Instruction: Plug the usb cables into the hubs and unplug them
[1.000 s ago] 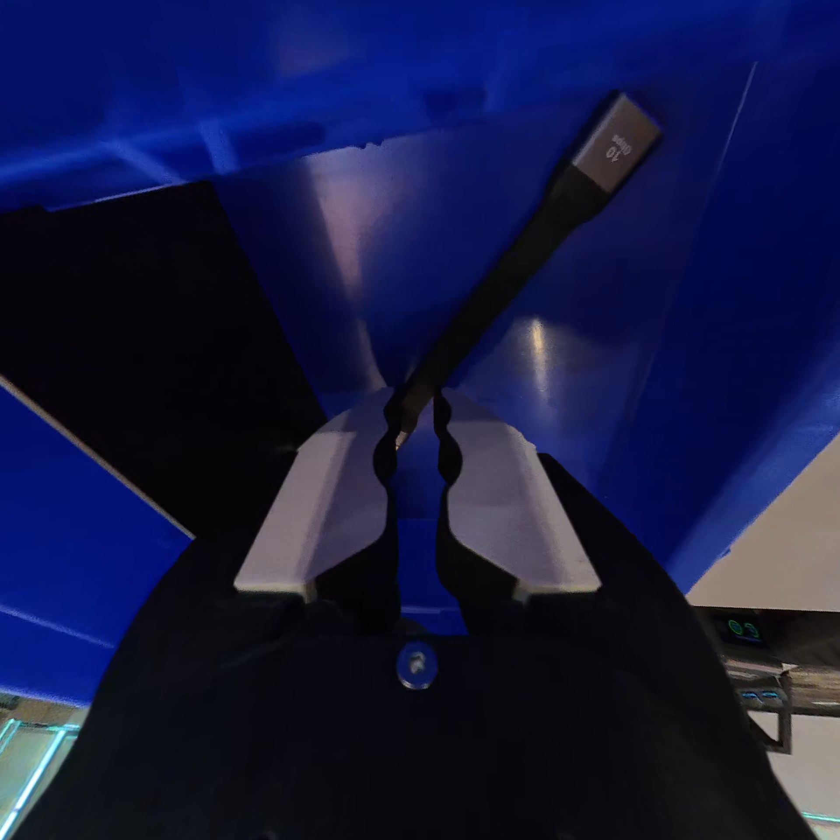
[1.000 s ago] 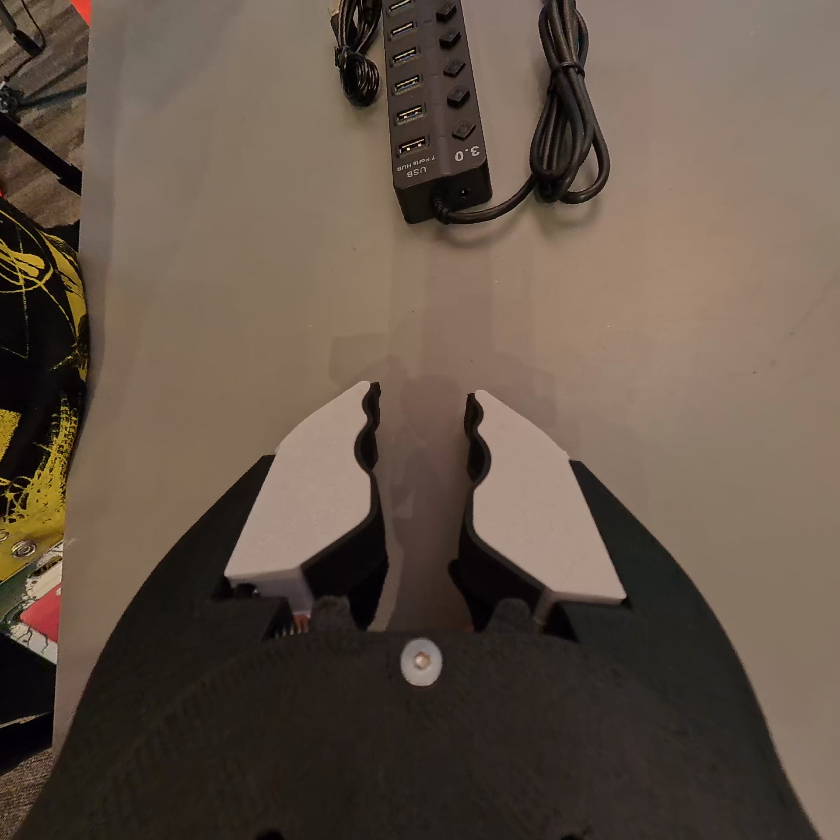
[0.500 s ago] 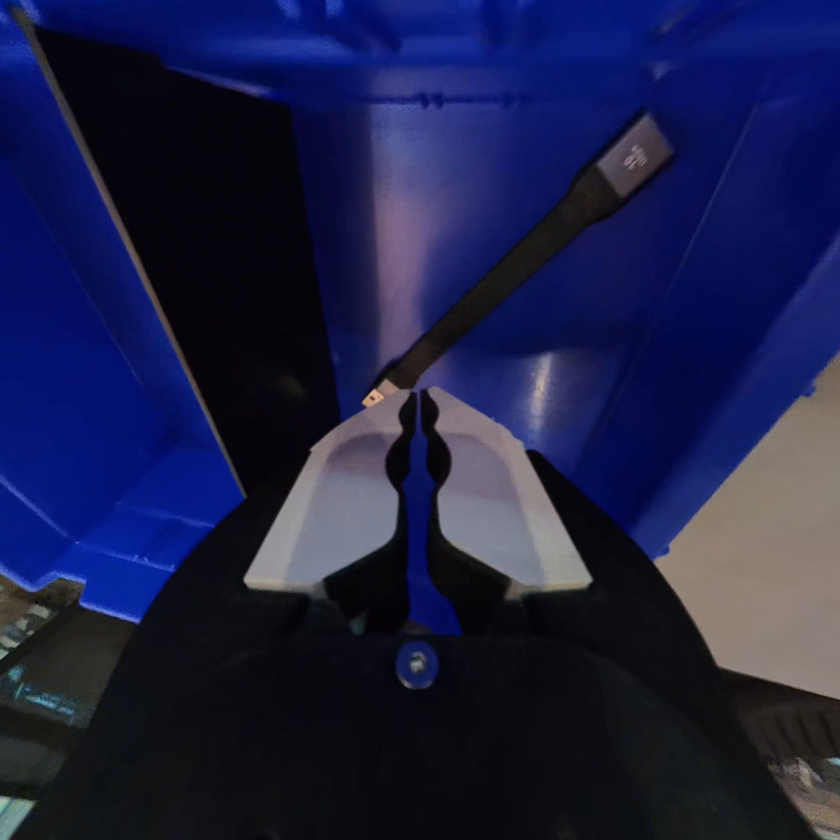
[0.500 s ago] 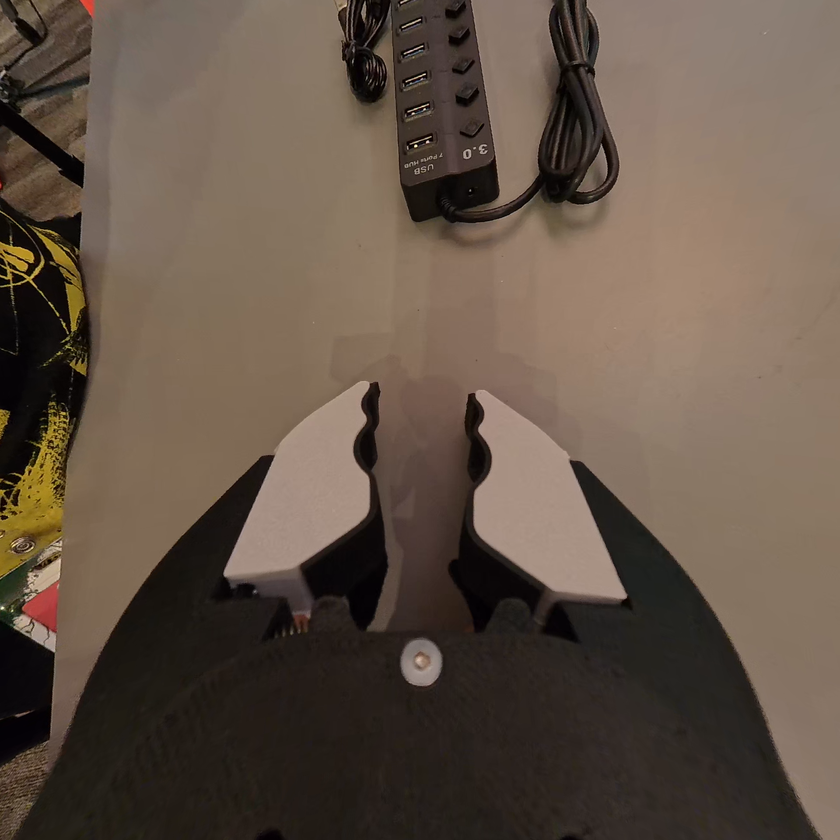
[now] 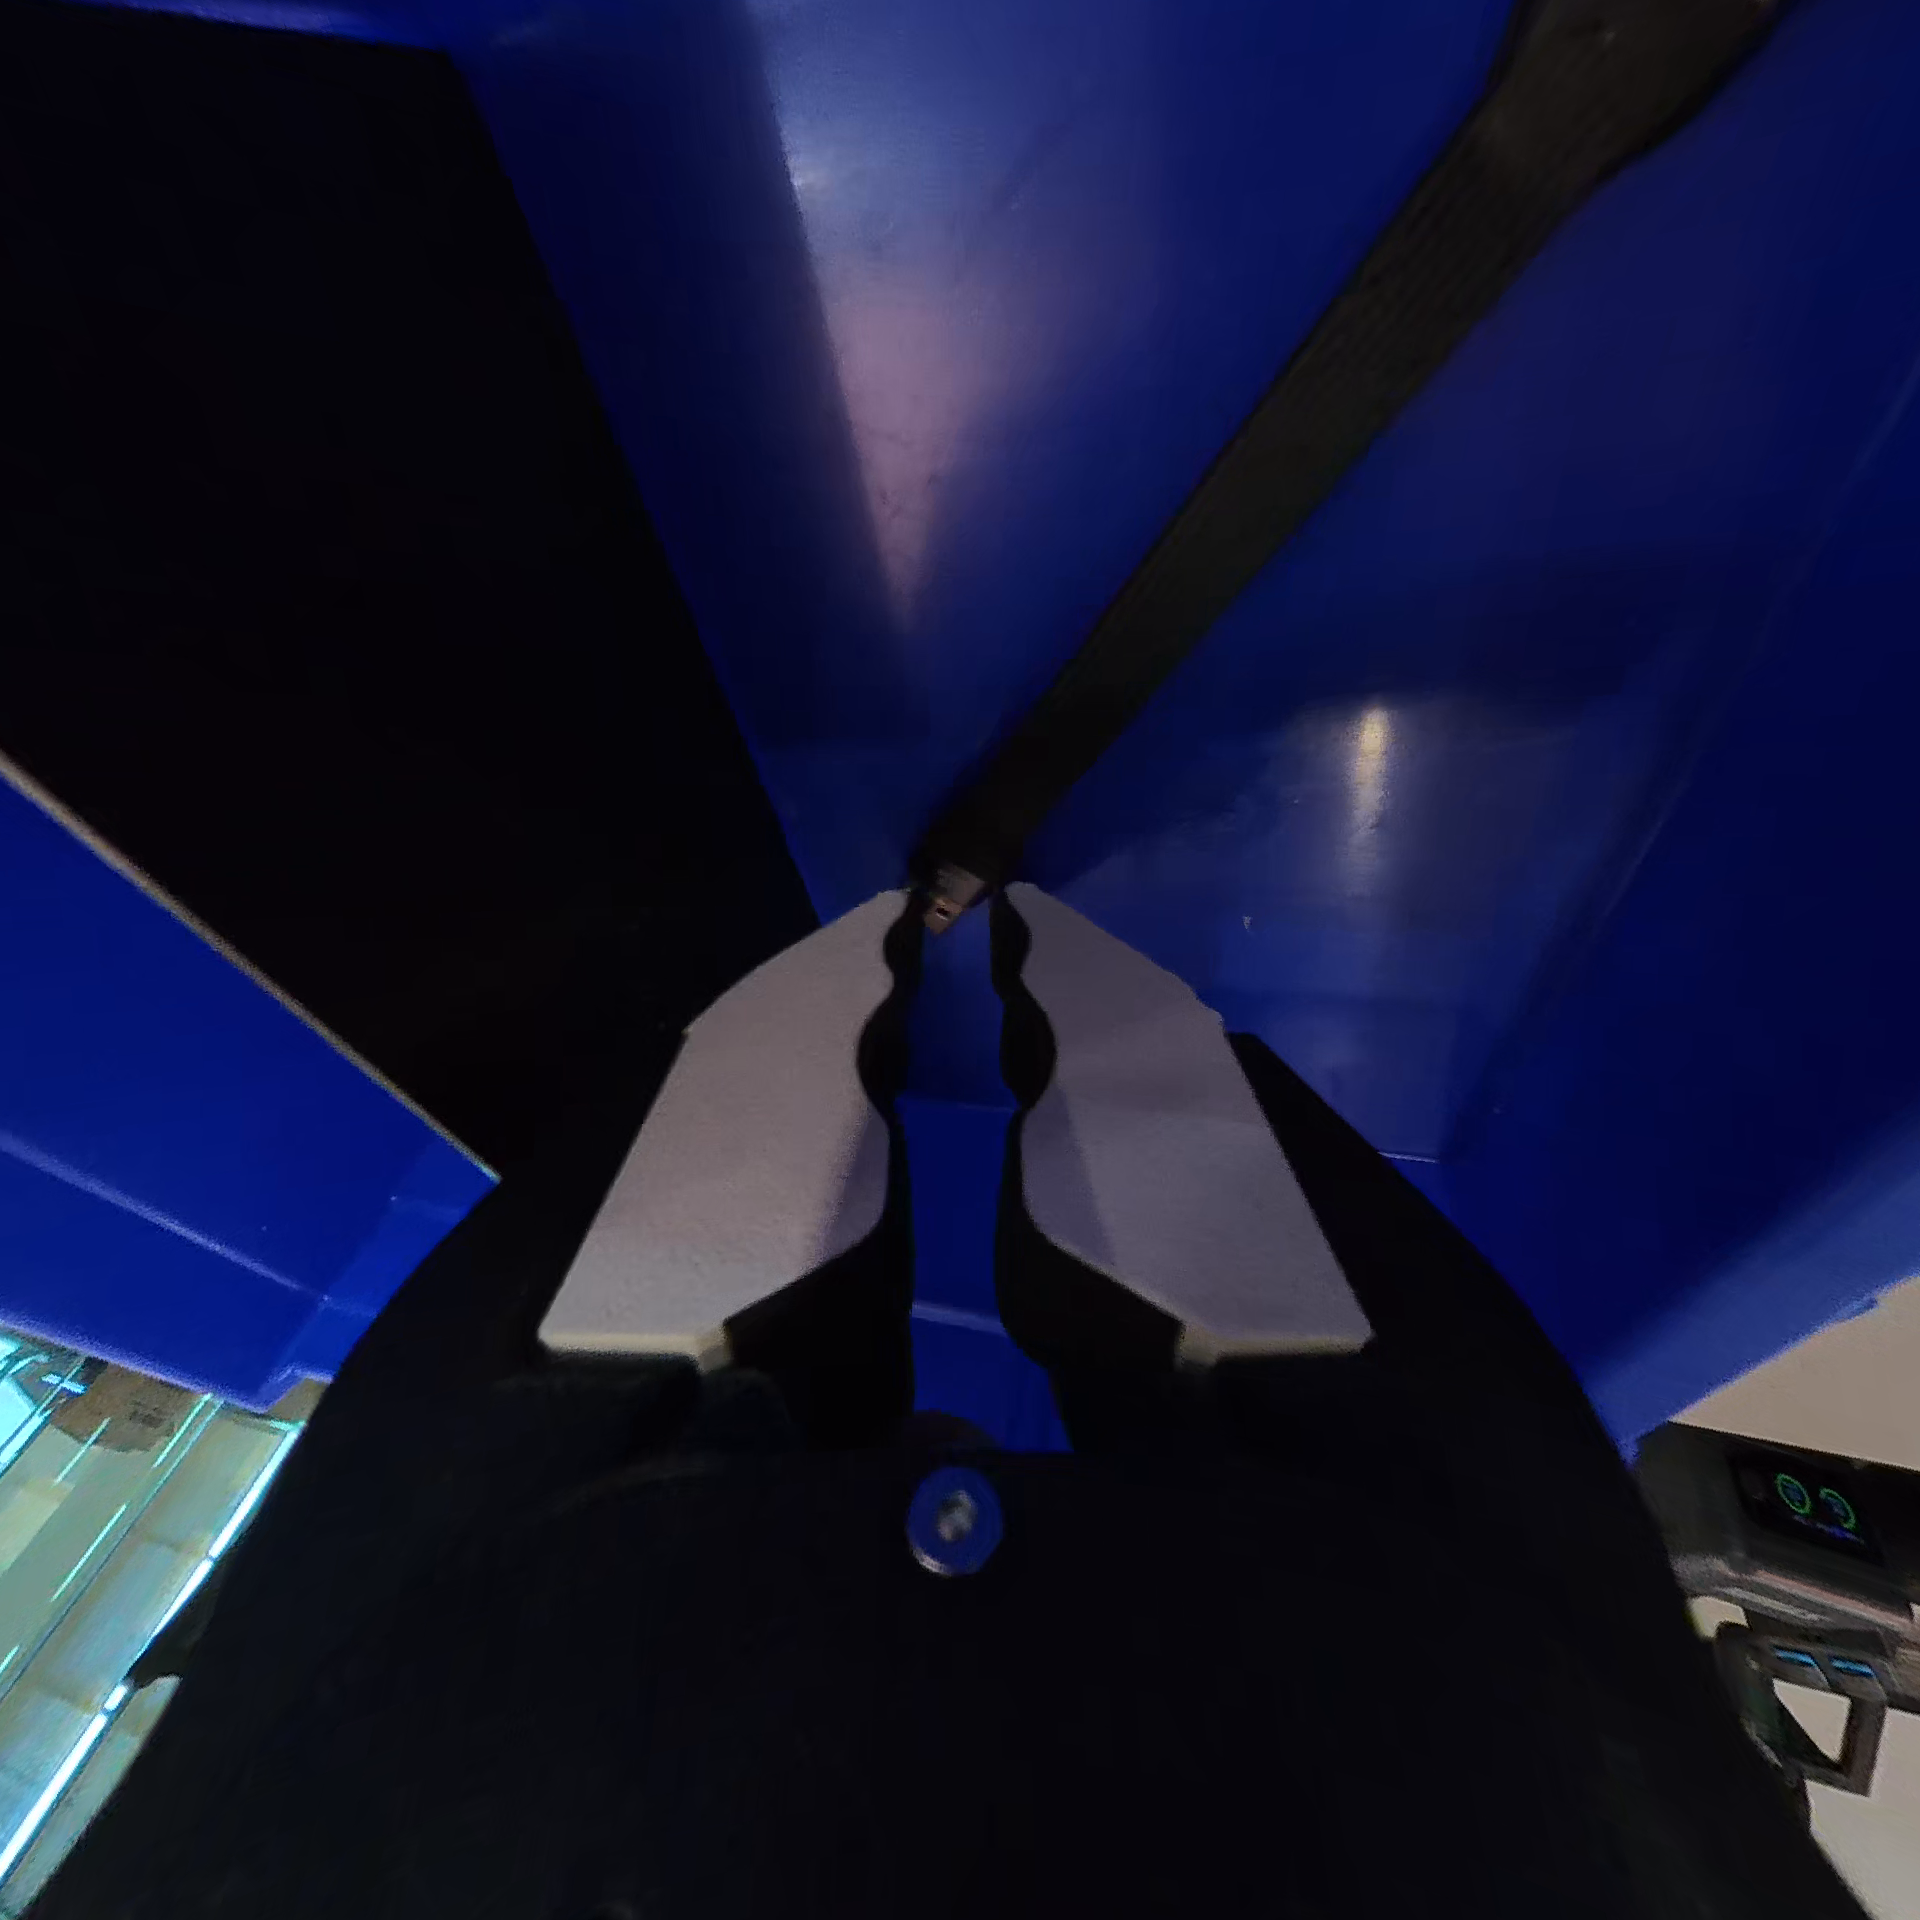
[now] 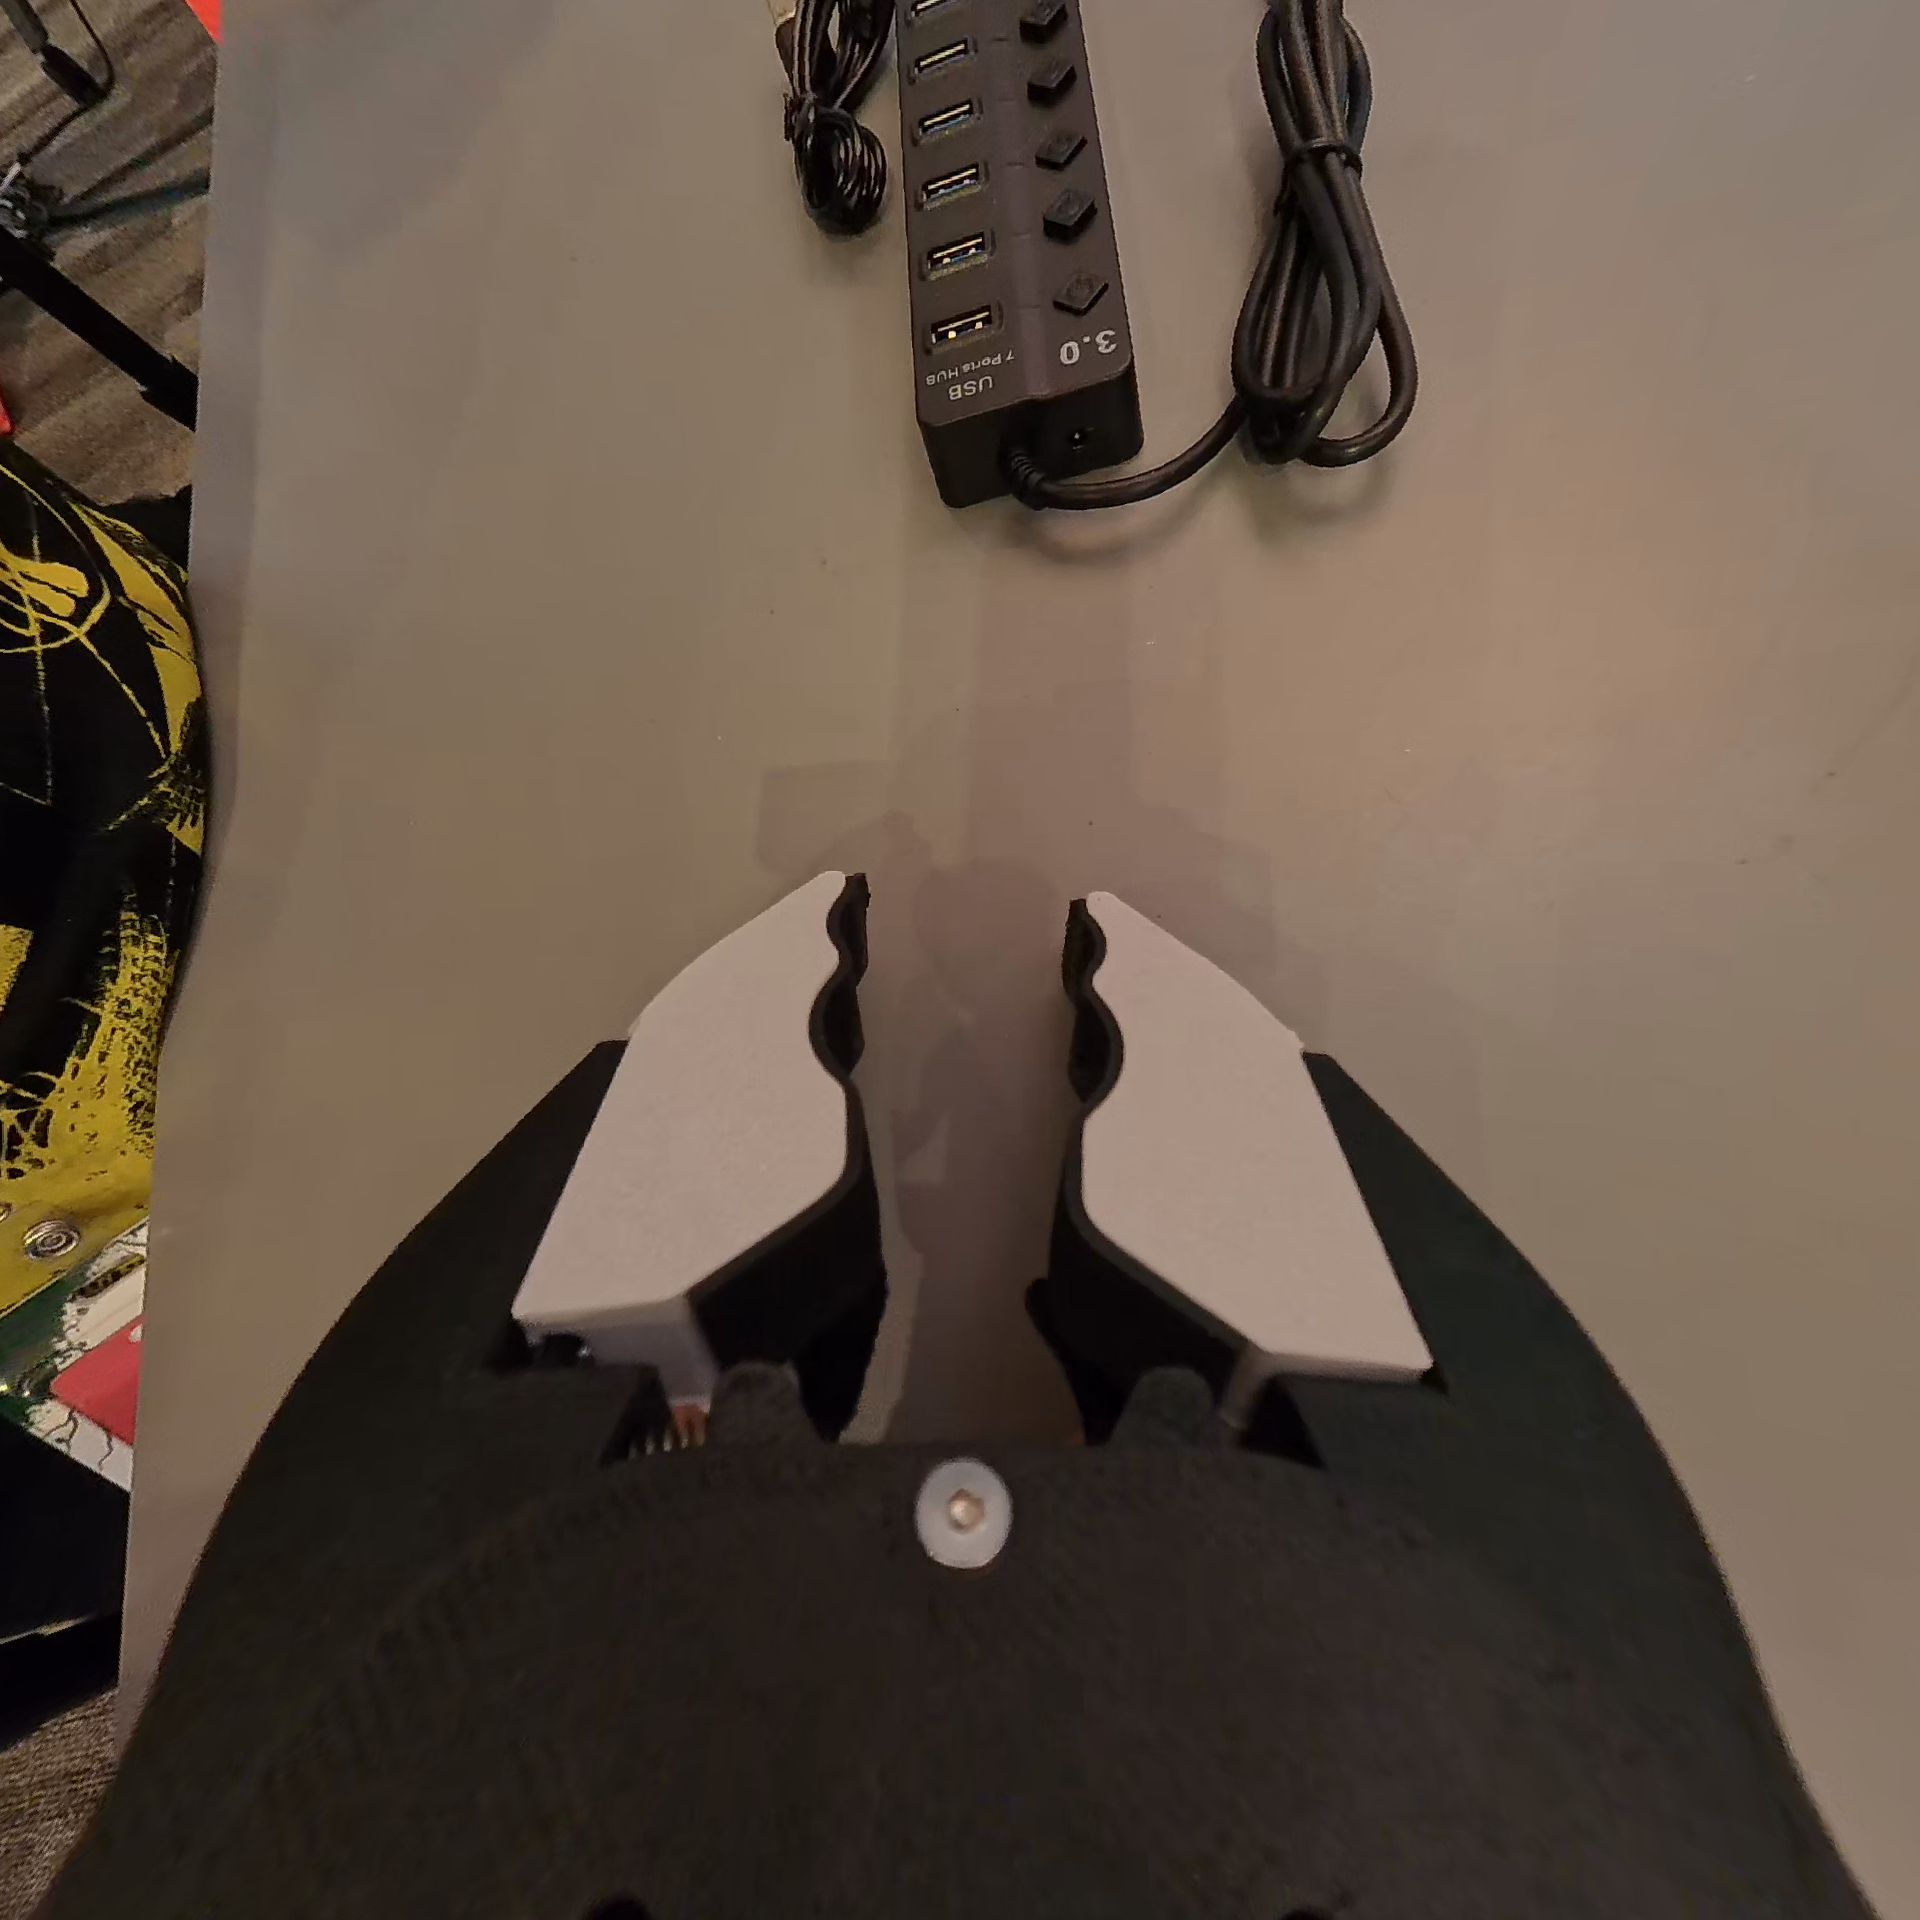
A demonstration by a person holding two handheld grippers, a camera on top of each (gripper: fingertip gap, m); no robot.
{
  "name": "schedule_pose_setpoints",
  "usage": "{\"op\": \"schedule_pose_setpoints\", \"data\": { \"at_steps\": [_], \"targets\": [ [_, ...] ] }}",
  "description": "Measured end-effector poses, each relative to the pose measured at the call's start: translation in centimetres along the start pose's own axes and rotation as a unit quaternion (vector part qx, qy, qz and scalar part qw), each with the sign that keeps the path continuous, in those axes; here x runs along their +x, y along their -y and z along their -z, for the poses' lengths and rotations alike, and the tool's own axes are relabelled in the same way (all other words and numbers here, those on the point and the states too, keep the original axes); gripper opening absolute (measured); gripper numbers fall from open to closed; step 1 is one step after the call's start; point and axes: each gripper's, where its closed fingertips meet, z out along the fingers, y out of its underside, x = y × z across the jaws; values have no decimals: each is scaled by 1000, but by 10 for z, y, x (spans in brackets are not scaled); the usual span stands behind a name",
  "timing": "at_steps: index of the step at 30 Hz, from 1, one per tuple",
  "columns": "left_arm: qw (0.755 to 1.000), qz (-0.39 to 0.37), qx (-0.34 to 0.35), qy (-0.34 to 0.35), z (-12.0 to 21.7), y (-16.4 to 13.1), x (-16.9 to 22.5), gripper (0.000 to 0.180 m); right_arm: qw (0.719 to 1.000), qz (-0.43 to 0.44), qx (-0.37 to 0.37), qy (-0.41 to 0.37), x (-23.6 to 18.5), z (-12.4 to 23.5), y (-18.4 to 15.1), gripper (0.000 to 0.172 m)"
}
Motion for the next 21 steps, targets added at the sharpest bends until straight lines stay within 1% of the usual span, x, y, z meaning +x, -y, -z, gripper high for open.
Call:
{"op": "schedule_pose_setpoints", "data": {
  "at_steps": [3, 4, 6, 10, 11, 12, 14, 19, 21],
  "targets": [
    [1000, 4, 2, 3, 1, 1, 1, 10, 1000, 2, -1, 0, 0, 0, 0, 36],
    [1000, 6, 4, -1, 2, 2, 3, 0, 1000, 3, -1, -1, 0, 0, 0, 36],
    [999, 25, 25, 5, 4, 8, 4, 0, 1000, 3, -1, 0, 0, 0, 0, 36],
    [999, 42, 29, 20, 3, 9, 3, 2, 1000, 2, -1, 1, -1, 0, 0, 36],
    [998, 52, 35, 29, 4, 11, 0, 21, 1000, 2, -1, 1, -1, 0, 0, 36],
    [997, 52, 41, 39, 6, 12, -4, 30, 1000, 3, -1, 0, 0, 0, 0, 36],
    [997, 39, 42, 51, 7, 13, -10, 43, 1000, 2, -1, 1, 0, 0, 0, 36],
    [999, -17, 35, 26, 8, 20, -8, 44, 1000, -1, 0, 1, 0, 0, 0, 35],
    [999, -34, 39, 10, 8, 24, -5, 40, 1000, -3, 1, 3, 0, 0, 0, 35]
  ]
}}
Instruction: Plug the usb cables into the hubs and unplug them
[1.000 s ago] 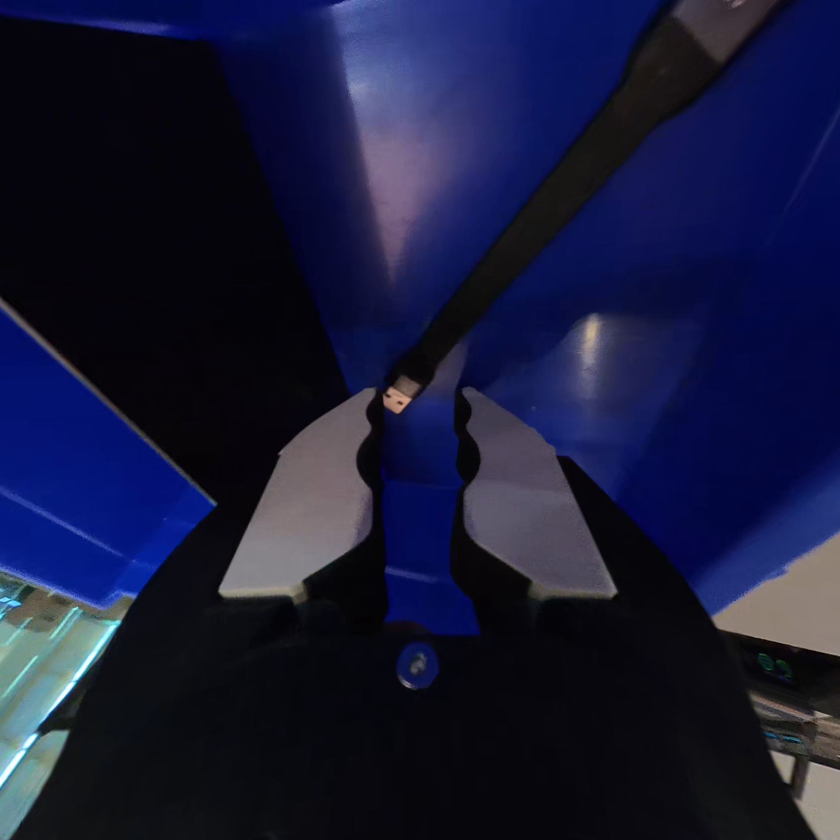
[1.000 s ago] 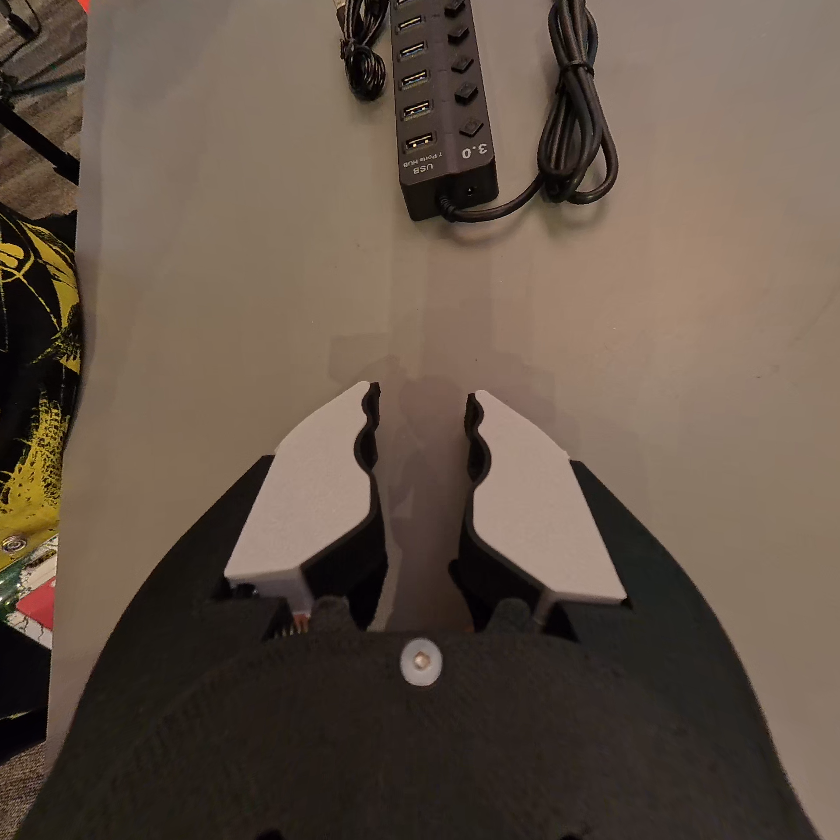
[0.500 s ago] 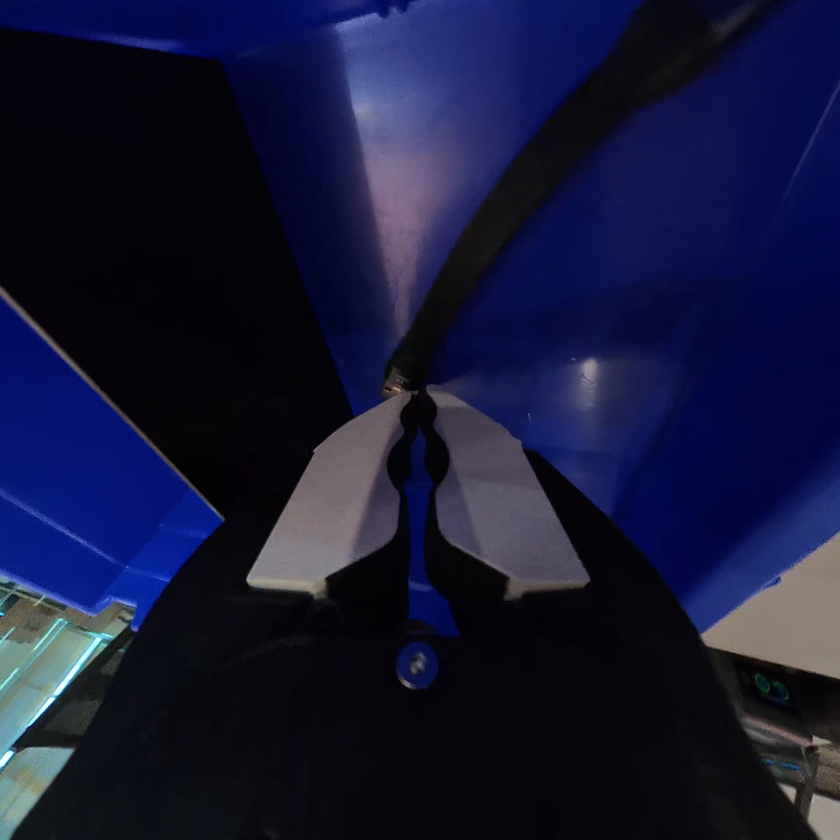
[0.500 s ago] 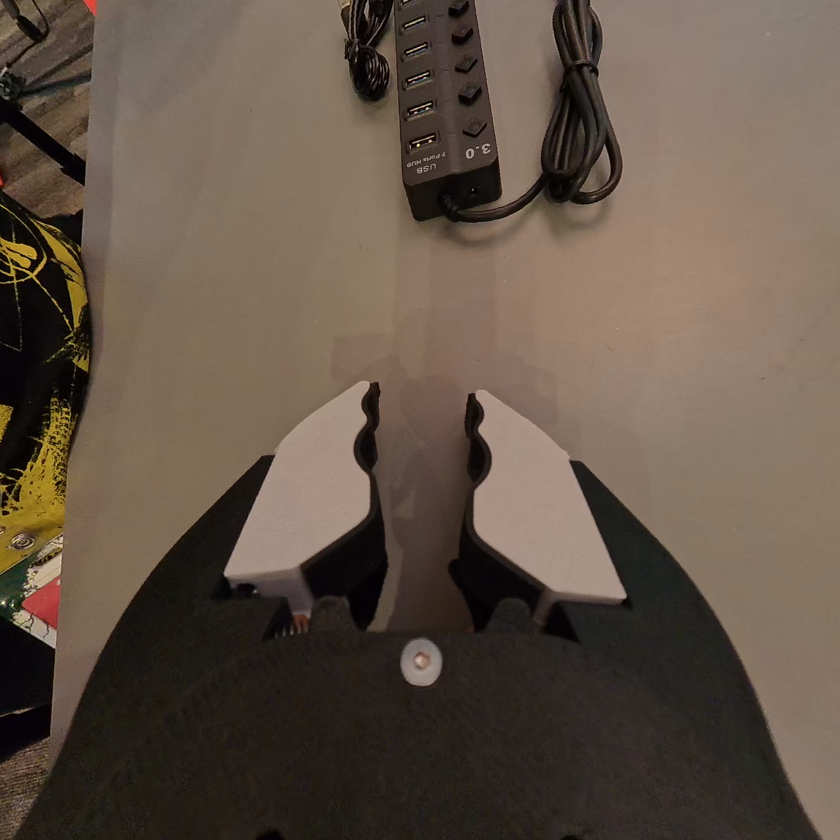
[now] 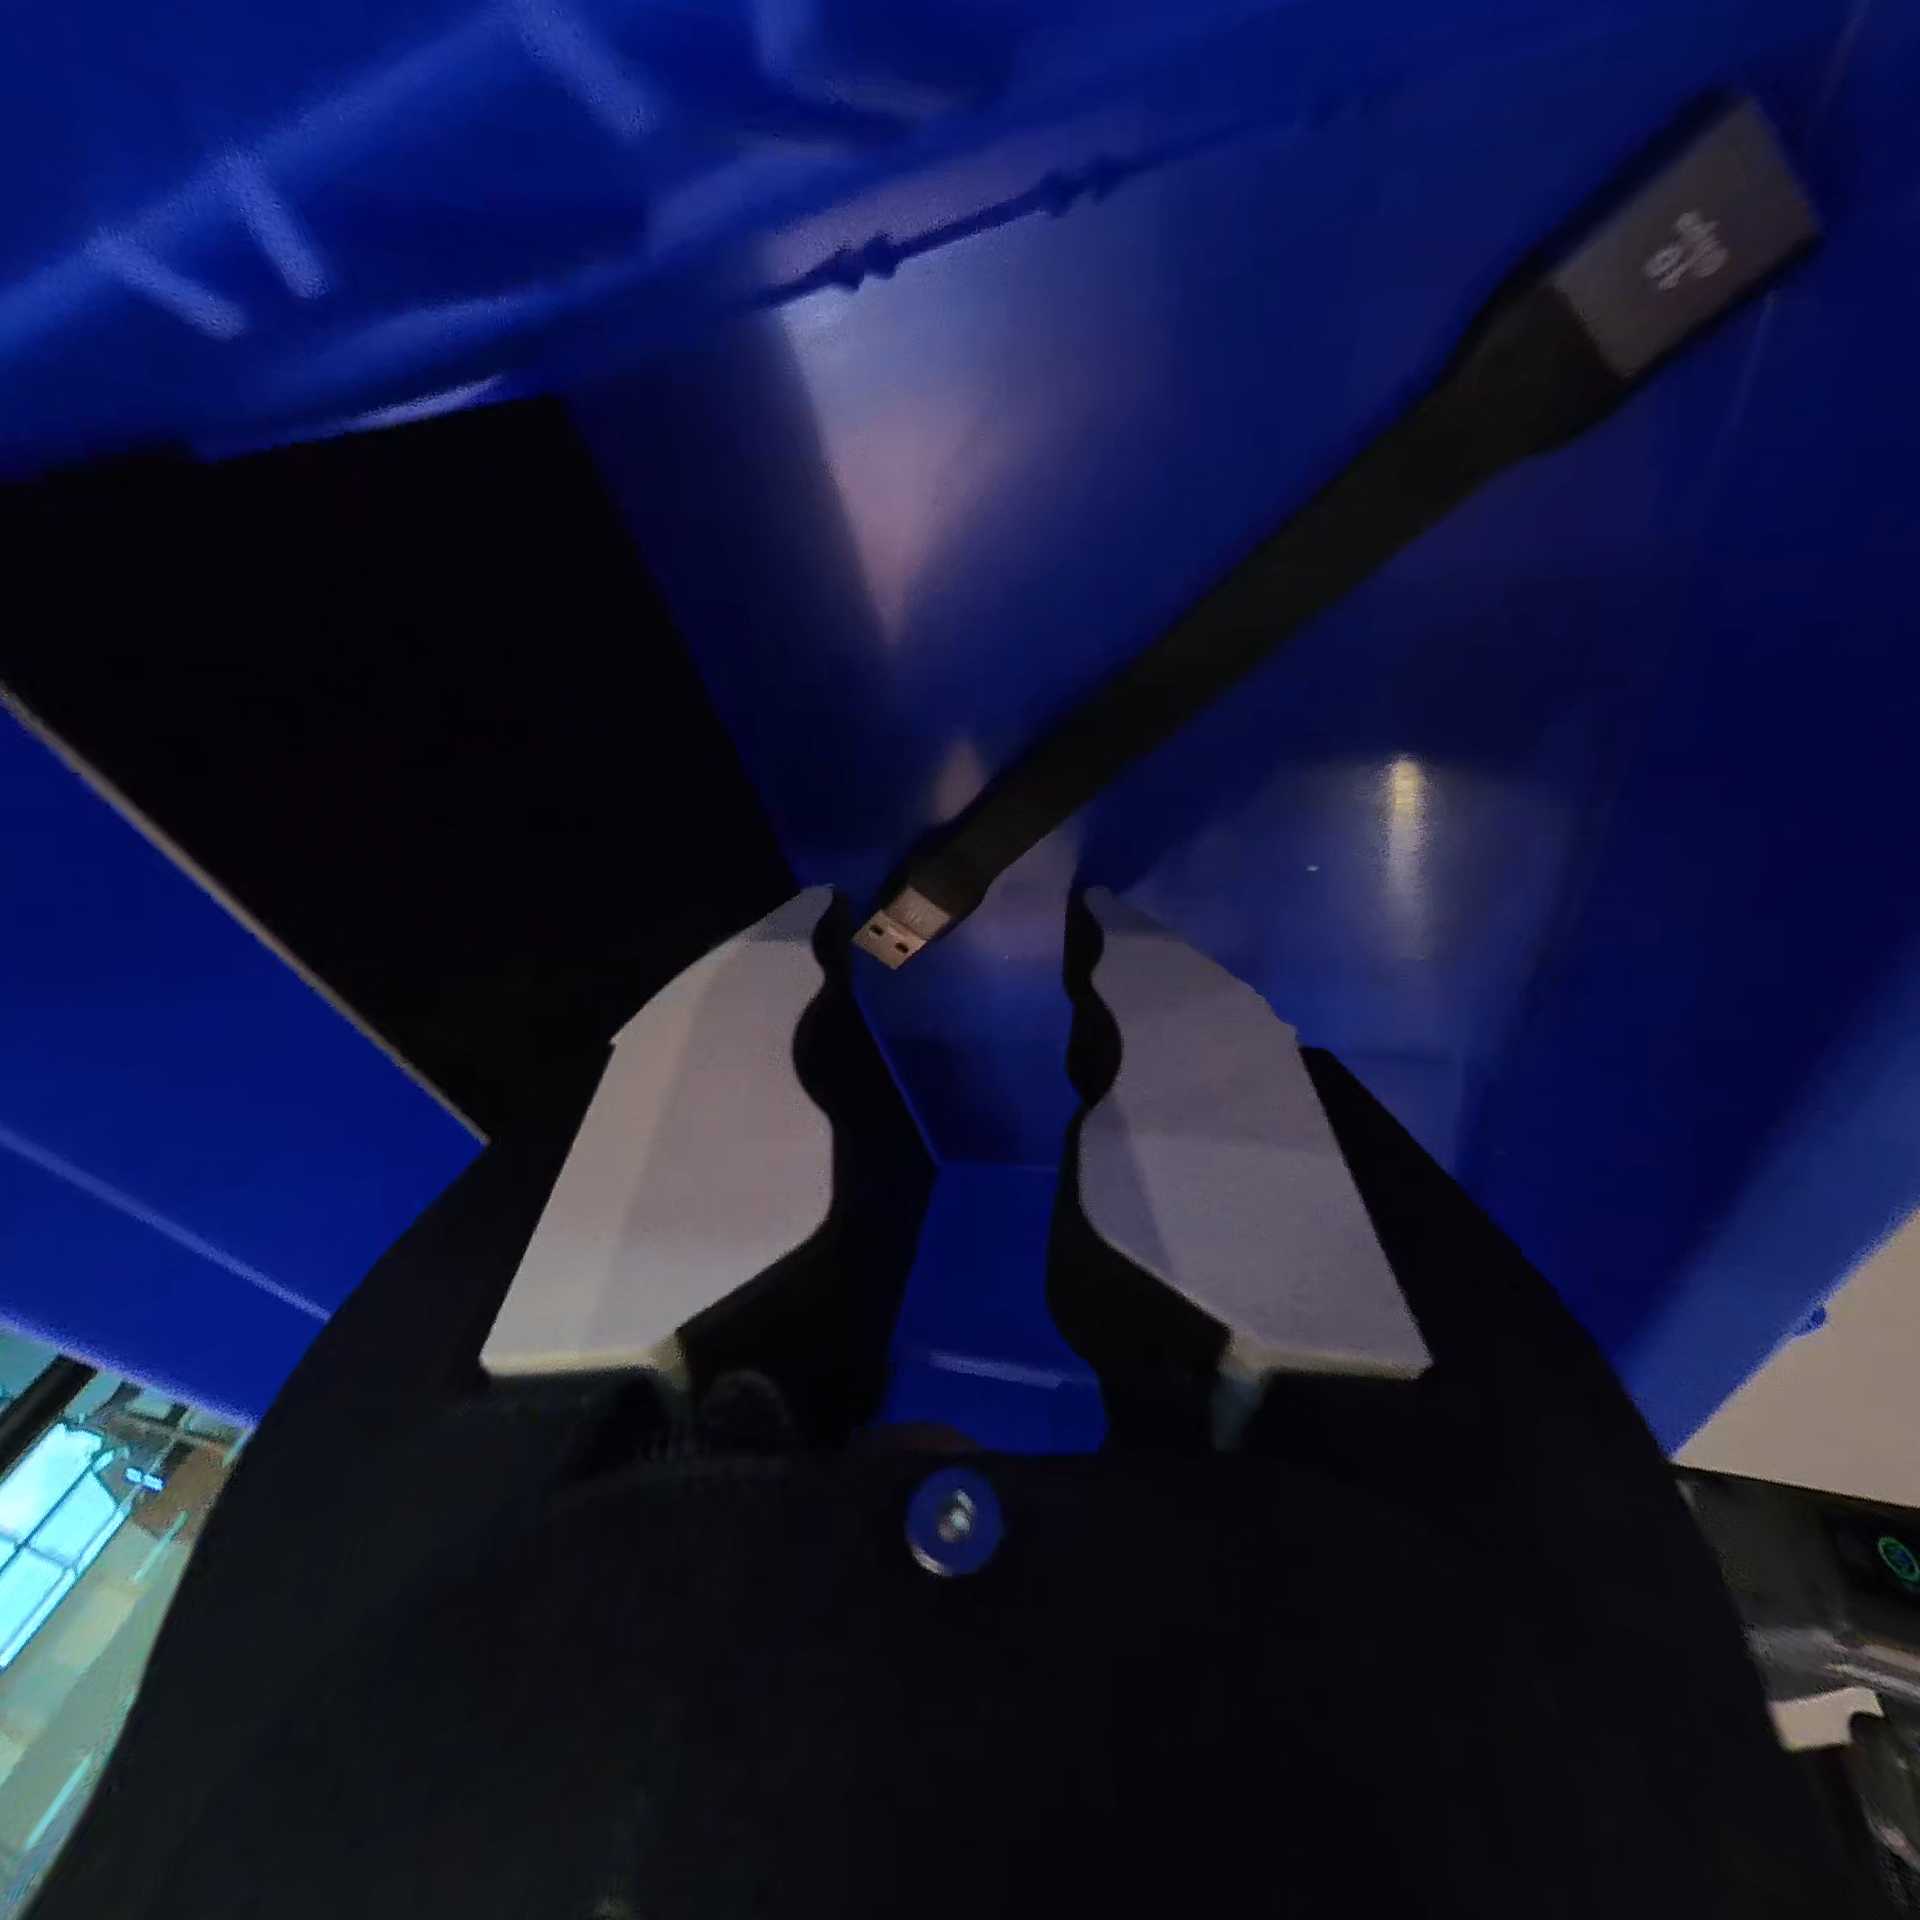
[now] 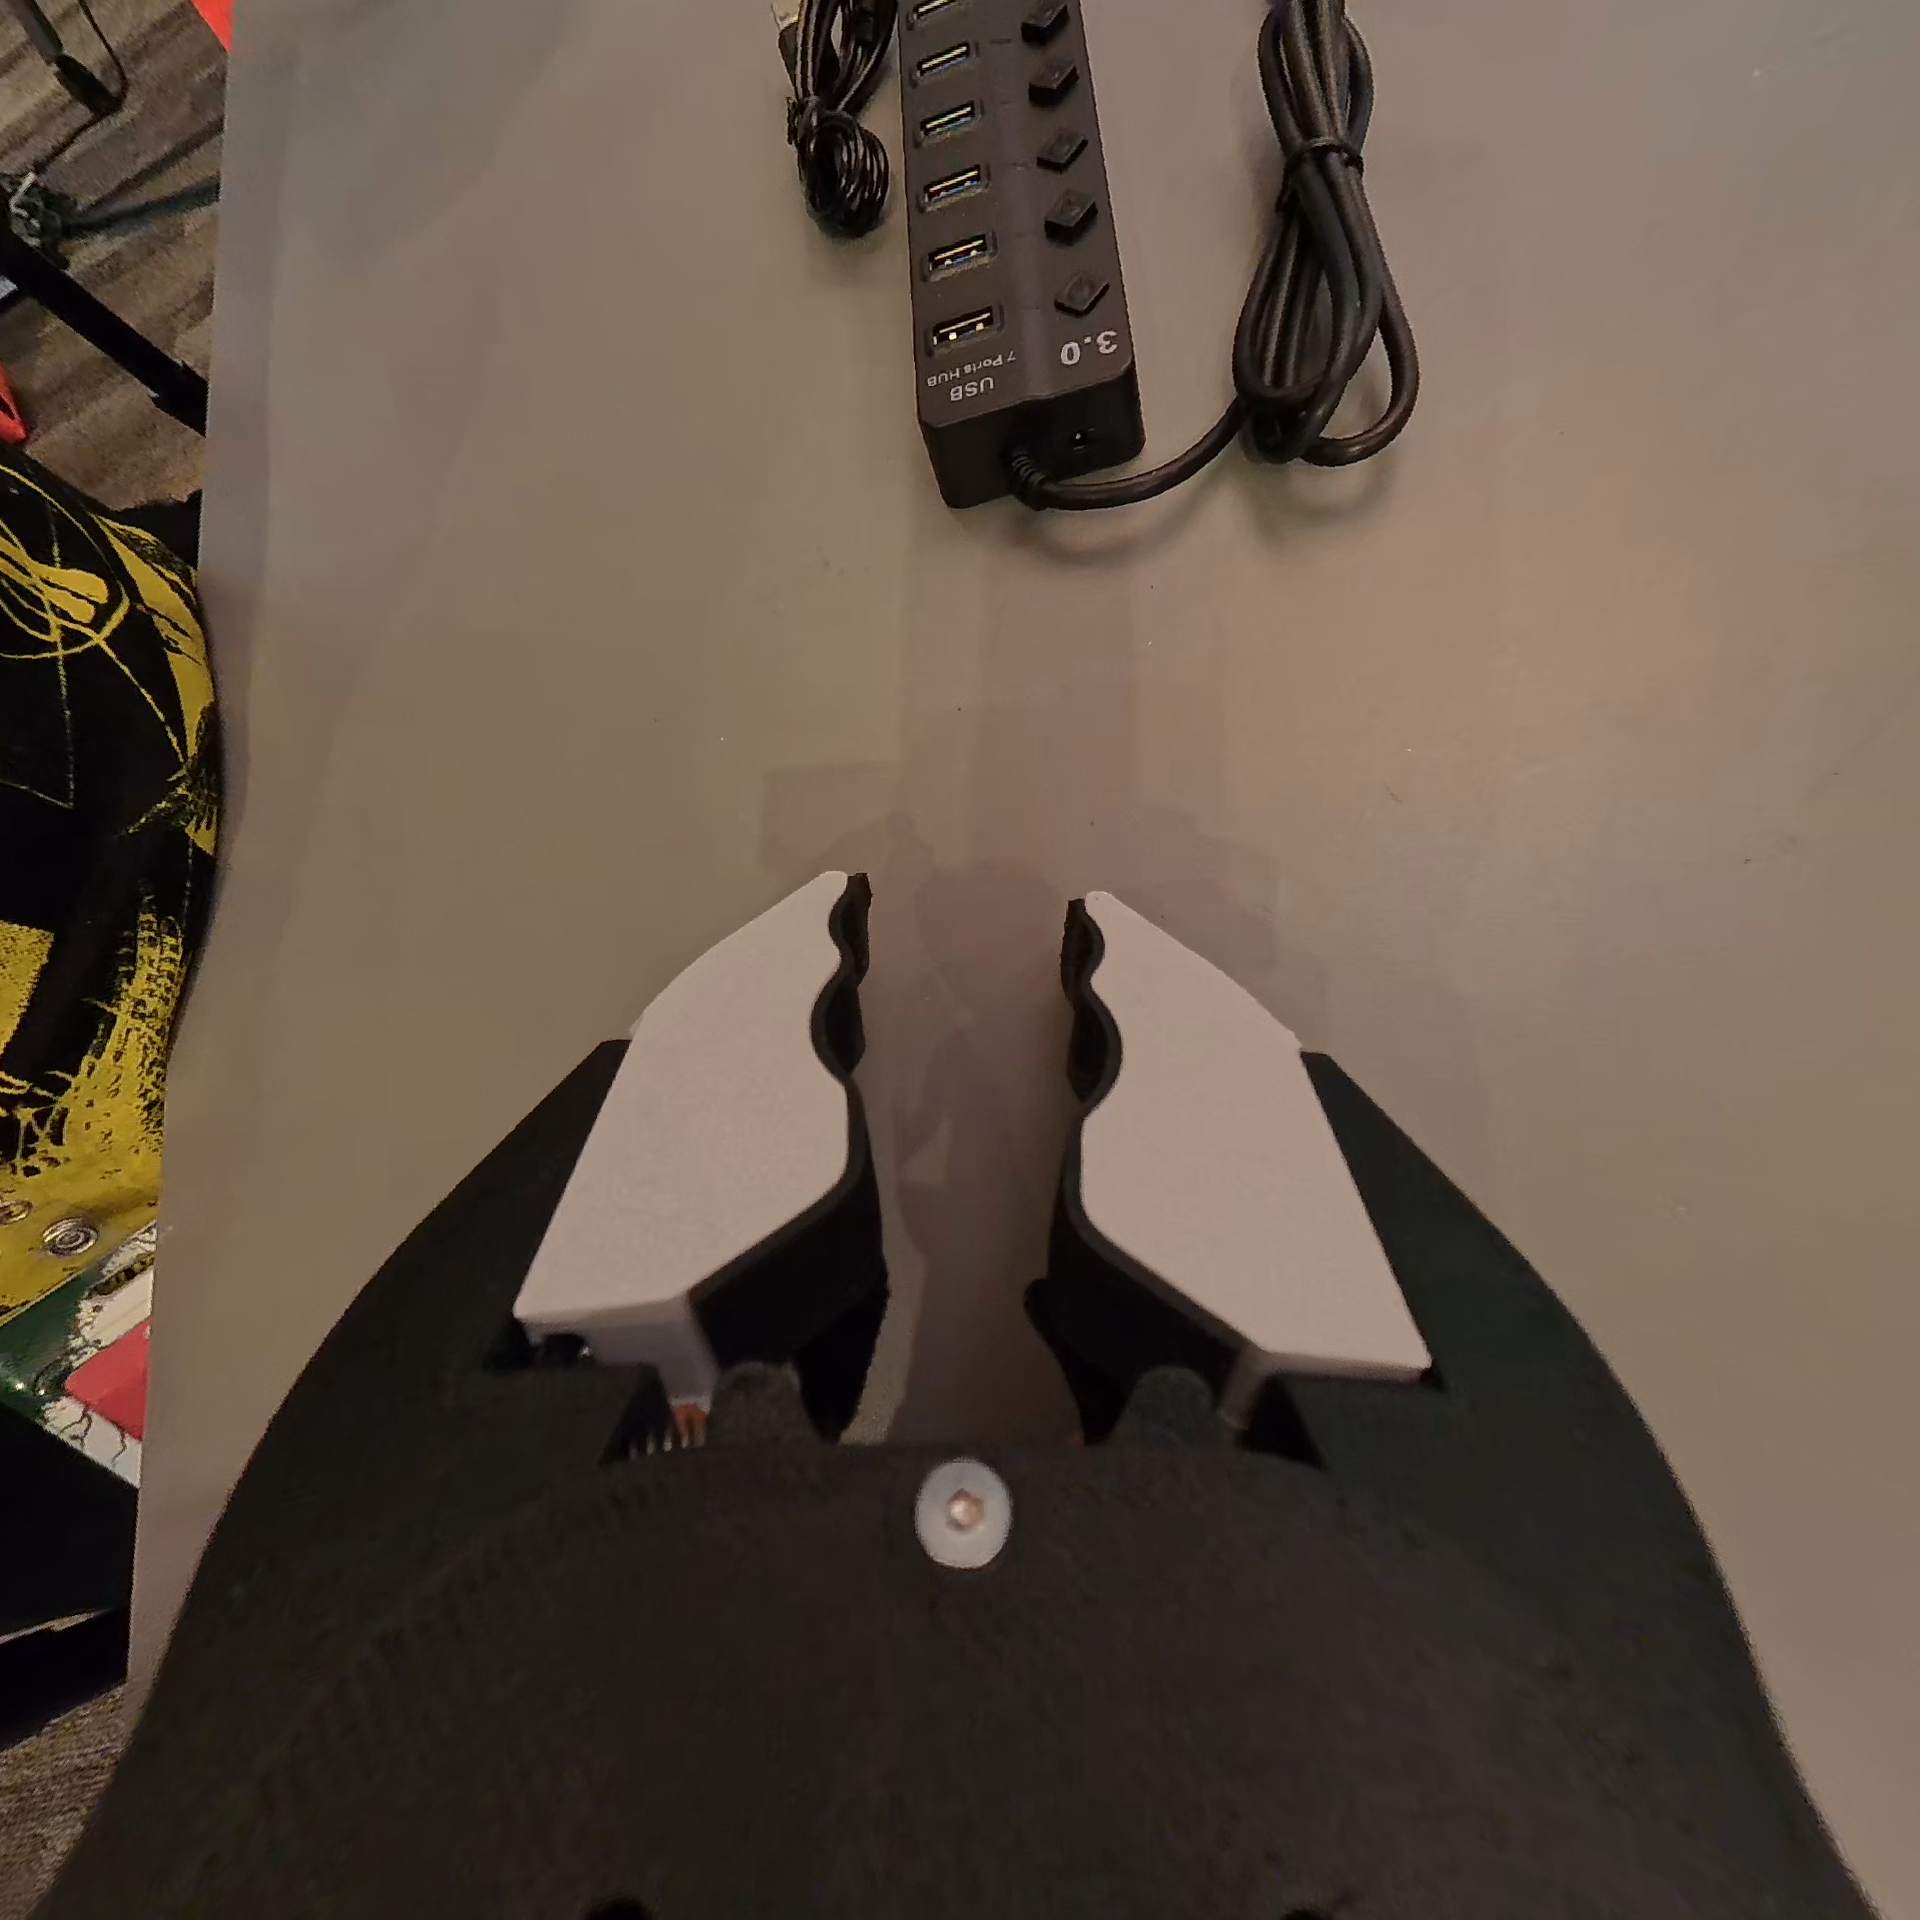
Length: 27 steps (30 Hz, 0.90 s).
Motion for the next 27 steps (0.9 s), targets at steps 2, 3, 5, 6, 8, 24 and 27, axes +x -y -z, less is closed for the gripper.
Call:
{"op": "schedule_pose_setpoints", "data": {
  "at_steps": [2, 3, 5, 6, 8, 24, 27],
  "targets": [
    [1000, -10, 1, -29, -1, 2, 5, 30, 1000, -1, 0, 2, 0, 0, 0, 35],
    [998, -8, -1, -59, -1, 1, 10, 20, 1000, -2, 1, 3, 0, 0, 0, 35],
    [995, 8, -10, -100, -2, 0, 13, 19, 1000, -3, 1, 4, 0, 0, 0, 35],
    [993, 2, -11, -118, -1, 0, 16, 17, 1000, -3, 1, 4, 0, 0, 0, 35],
    [992, 2, -11, -126, -1, 0, 16, 17, 1000, -2, 1, 3, 0, 0, 0, 35],
    [989, 143, 26, -37, 40, -18, 22, 11, 1000, 9, 3, 6, -3, 1, 0, 36],
    [982, 175, 54, 35, 94, -21, 5, 10, 1000, 11, 2, 3, -3, 1, 0, 36]
  ]
}}
